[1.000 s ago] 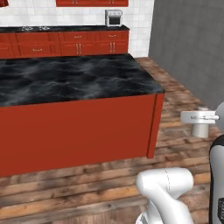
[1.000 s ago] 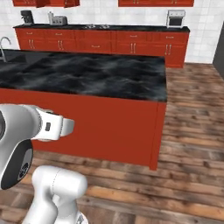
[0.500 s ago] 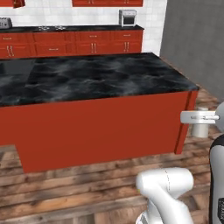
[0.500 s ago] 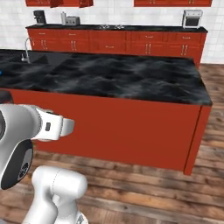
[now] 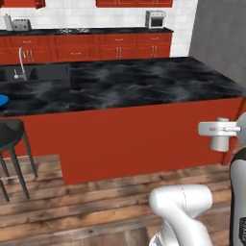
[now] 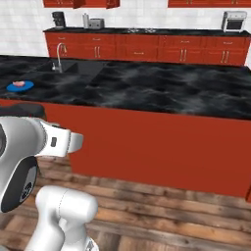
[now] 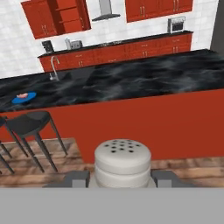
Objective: Retrieve the shaker from the cabinet and place it next the steak on a plate on the dining table.
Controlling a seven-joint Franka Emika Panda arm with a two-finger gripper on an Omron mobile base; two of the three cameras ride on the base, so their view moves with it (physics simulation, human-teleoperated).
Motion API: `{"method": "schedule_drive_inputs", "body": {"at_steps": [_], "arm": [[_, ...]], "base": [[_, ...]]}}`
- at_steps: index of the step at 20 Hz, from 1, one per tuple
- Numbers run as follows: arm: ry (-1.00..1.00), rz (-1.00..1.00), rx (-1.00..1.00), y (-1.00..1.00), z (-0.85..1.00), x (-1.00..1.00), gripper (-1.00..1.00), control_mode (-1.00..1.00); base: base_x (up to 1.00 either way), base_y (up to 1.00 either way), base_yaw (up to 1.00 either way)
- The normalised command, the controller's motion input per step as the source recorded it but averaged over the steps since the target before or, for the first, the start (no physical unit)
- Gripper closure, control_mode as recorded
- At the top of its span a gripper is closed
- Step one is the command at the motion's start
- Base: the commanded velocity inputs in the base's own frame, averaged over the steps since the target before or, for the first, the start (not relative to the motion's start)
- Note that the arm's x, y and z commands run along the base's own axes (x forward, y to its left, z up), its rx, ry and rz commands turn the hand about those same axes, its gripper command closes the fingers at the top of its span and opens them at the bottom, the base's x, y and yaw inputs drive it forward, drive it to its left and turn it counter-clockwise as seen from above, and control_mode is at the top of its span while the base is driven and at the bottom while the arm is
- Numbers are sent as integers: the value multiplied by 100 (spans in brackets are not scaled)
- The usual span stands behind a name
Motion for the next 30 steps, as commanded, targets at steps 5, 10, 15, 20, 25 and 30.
{"method": "schedule_drive_inputs", "body": {"at_steps": [5, 10, 15, 20, 25, 30], "arm": [[0, 0, 0, 0, 0, 0, 100, 100], [0, 0, 0, 0, 0, 0, 100, 100], [0, 0, 0, 0, 0, 0, 100, 100], [0, 0, 0, 0, 0, 0, 100, 100], [0, 0, 0, 0, 0, 0, 100, 100], [0, 0, 0, 0, 0, 0, 100, 100]], "base": [[27, 100, 0], [32, 100, 0], [73, 100, 0], [100, 100, 0], [100, 94, 0], [100, 25, 3]]}}
